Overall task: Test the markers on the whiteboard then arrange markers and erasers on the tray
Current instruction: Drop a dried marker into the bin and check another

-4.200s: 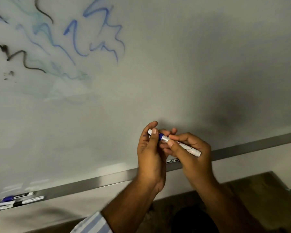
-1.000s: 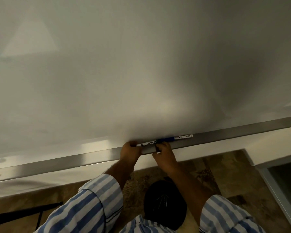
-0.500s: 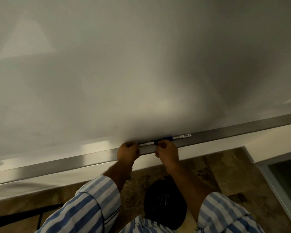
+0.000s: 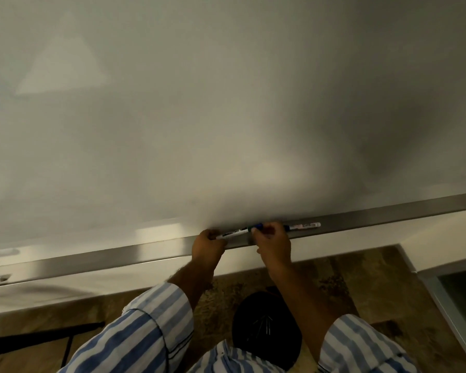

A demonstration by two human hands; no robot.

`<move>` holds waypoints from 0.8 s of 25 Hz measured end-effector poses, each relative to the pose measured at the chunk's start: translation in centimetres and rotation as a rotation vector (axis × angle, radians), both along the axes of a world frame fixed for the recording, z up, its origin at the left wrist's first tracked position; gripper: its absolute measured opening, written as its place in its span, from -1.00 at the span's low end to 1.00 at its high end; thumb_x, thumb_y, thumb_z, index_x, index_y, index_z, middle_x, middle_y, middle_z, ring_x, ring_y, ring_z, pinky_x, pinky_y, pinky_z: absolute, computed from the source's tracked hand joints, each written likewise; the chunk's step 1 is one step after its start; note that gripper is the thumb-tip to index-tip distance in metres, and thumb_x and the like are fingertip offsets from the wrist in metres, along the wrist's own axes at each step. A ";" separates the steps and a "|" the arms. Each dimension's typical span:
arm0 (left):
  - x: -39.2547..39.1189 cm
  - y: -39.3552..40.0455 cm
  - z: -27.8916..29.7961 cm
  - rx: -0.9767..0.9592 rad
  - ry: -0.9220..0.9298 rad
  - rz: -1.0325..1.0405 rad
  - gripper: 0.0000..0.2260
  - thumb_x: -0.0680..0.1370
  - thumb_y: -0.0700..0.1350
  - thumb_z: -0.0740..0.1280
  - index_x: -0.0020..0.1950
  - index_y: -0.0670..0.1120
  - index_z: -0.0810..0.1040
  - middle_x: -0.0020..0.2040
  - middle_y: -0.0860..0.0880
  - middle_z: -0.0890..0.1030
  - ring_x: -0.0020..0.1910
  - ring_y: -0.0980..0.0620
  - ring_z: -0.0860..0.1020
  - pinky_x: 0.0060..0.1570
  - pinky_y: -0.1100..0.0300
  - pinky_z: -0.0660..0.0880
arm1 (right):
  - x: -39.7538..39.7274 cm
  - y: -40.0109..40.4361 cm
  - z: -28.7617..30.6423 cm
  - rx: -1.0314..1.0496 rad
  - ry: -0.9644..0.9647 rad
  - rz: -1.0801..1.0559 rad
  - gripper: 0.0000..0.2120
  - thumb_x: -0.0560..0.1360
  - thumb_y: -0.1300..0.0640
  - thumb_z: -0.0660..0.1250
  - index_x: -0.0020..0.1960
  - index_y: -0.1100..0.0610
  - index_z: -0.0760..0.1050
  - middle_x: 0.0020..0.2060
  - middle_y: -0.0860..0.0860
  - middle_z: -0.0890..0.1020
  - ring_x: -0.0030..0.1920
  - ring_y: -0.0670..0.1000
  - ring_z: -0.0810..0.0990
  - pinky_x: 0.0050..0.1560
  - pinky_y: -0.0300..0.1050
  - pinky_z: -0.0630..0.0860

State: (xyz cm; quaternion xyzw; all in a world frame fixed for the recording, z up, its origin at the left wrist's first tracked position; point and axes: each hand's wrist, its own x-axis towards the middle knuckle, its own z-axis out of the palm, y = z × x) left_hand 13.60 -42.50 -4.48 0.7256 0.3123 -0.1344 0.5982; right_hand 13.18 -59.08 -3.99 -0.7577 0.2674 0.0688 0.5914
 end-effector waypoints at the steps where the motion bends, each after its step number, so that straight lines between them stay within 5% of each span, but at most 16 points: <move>1: -0.3 0.2 0.0 0.005 -0.007 -0.011 -0.69 0.52 -0.35 0.42 0.25 -0.17 0.65 -0.03 -0.05 0.68 -0.04 -0.09 0.68 -0.04 0.08 0.67 | 0.0 0.2 0.7 0.056 -0.029 -0.054 -0.78 0.56 0.09 0.52 0.10 -0.03 0.51 0.01 -0.09 0.64 0.07 0.01 0.65 0.19 0.08 0.67; 4: -1.8 0.5 -0.1 -0.020 -0.028 -0.054 -0.69 0.47 -0.42 0.41 0.15 -0.15 0.70 -0.04 -0.09 0.72 -0.04 -0.08 0.69 -0.05 0.10 0.68 | 0.1 1.4 2.5 0.250 -0.117 -0.131 -0.78 0.56 0.23 0.51 0.12 0.06 0.54 0.01 -0.03 0.69 0.04 -0.02 0.68 0.11 -0.12 0.64; 9: -3.3 0.8 2.6 -0.298 -0.009 -0.070 -0.78 0.55 -0.39 0.43 0.15 -0.16 0.68 0.12 -0.22 0.70 0.09 -0.11 0.68 0.09 0.02 0.67 | -0.8 3.8 4.8 0.369 -0.123 0.022 -0.82 0.63 0.15 0.43 0.22 0.04 0.66 0.03 -0.01 0.76 0.08 -0.04 0.73 0.16 -0.10 0.64; 16: -4.3 5.5 9.3 -0.510 -0.387 0.002 -0.71 0.75 -0.12 0.20 0.37 -0.15 0.63 0.27 -0.16 0.70 0.25 -0.08 0.67 0.13 0.04 0.65 | -2.6 8.8 8.3 0.109 -0.239 0.505 -0.84 0.71 0.13 0.30 0.16 0.06 0.65 -0.21 -0.13 0.66 -0.25 -0.29 0.62 -0.21 -0.40 0.48; 20: -5.1 7.8 11.8 -0.597 -0.447 0.014 -0.69 0.76 -0.12 0.17 0.37 -0.22 0.60 0.32 -0.20 0.67 0.29 -0.08 0.63 0.23 0.06 0.60 | -2.7 11.7 11.0 0.064 -0.326 0.596 -0.80 0.73 0.09 0.25 0.24 0.01 0.63 -0.02 -0.07 0.70 -0.02 -0.15 0.68 0.06 -0.17 0.60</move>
